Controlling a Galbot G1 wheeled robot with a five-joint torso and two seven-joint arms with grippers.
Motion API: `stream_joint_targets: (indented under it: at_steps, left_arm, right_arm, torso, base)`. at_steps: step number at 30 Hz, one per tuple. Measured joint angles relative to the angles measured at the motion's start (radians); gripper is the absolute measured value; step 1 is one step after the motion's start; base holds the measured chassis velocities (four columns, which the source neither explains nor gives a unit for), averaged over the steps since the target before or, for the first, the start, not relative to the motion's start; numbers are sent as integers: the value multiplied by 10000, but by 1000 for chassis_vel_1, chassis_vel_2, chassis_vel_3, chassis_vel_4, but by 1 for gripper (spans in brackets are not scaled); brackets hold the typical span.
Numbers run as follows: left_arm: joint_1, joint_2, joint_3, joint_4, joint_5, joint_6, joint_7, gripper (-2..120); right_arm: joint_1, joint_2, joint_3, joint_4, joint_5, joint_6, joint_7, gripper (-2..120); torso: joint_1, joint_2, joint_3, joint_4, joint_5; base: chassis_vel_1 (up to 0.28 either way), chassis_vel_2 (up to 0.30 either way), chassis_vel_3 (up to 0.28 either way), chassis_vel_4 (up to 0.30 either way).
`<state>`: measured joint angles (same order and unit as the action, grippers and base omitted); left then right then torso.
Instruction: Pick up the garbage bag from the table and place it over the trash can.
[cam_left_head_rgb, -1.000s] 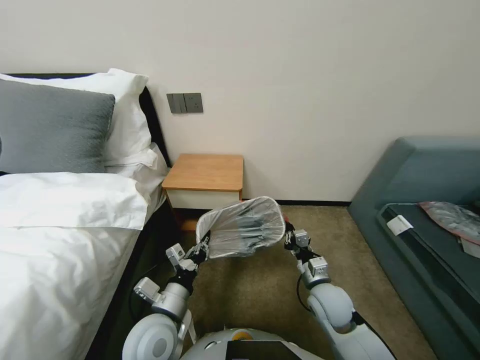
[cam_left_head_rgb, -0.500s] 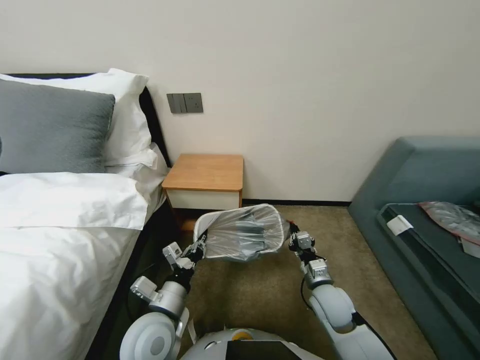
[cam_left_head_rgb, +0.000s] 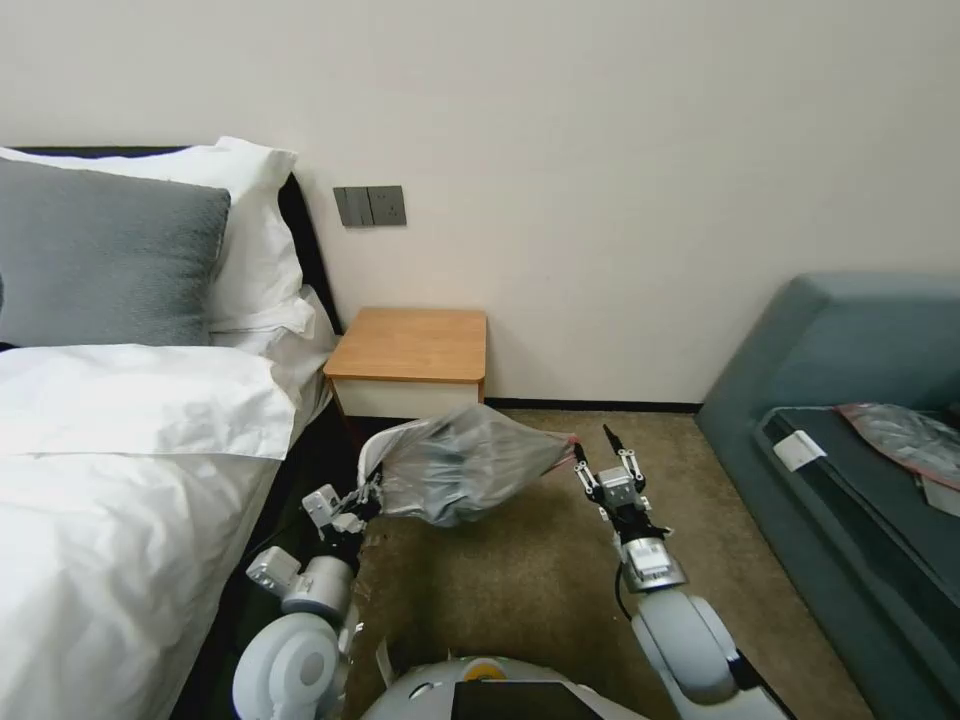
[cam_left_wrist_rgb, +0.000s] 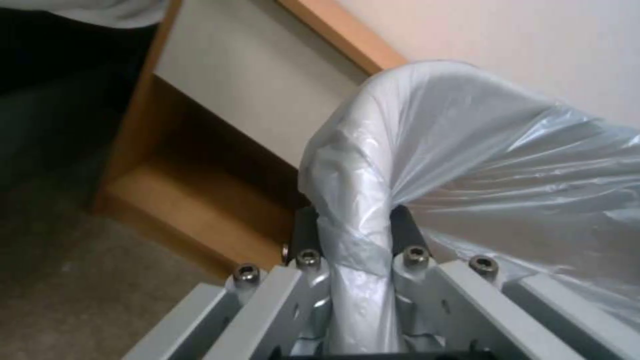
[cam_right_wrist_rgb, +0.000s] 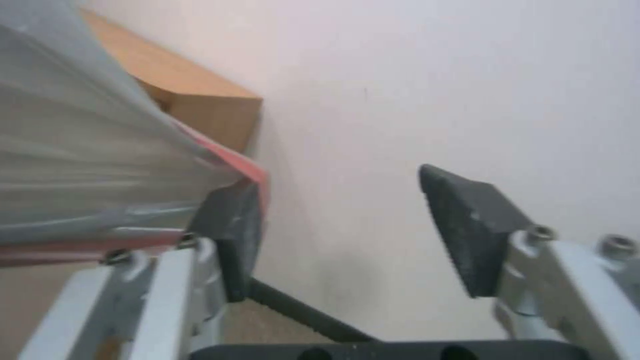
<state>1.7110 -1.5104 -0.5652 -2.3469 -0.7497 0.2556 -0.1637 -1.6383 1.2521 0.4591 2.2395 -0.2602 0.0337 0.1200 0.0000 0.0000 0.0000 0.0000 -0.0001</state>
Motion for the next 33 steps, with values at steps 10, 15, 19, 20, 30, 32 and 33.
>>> stream_joint_targets:
  at_steps: [10,15,19,20,30,32,33]
  left_arm:
    - [-23,-45,-56,-182,-602,52,-97,4]
    - [-4,-72,58,-346,-1123,46,-85,4]
    - [67,-119,177,-577,-1766,20,-131,4]
    - [88,-133,222,-643,-1888,48,-150,3]
    - [152,-190,290,-573,-1564,248,-257,3]
    - [154,-176,299,-498,-1310,267,-257,3]
    - [158,-134,345,-375,-939,283,-260,3]
  right_arm:
    - [152,-208,653,-1386,421,507,-640,97]
    - [774,-371,369,-2242,2494,296,-1036,100]
    - [1282,-462,92,-2852,3023,-34,-1191,100]
    - [1408,-501,31,-3052,2906,-46,-1242,100]
    - [1437,-355,127,-3644,1399,-175,-688,100]
    - [1349,-307,254,-3521,1214,-105,-634,100]
    - [1226,-249,426,-3342,1005,63,-541,100]
  torso:
    - [0,0,0,2,2]
    - [0,0,0,1,5]
    - [0,0,-1,0,4]
    - [0,0,-1,0,4]
    - [0,-1,0,-1,3]
    - [0,0,0,-1,2]
    - [0,0,0,-1,-1]
  base:
    - [0,0,0,0]
    - [0,0,0,0]
    - [0,0,0,0]
    - [0,0,0,0]
    - [0,0,0,0]
    - [0,0,0,0]
    - [0,0,0,0]
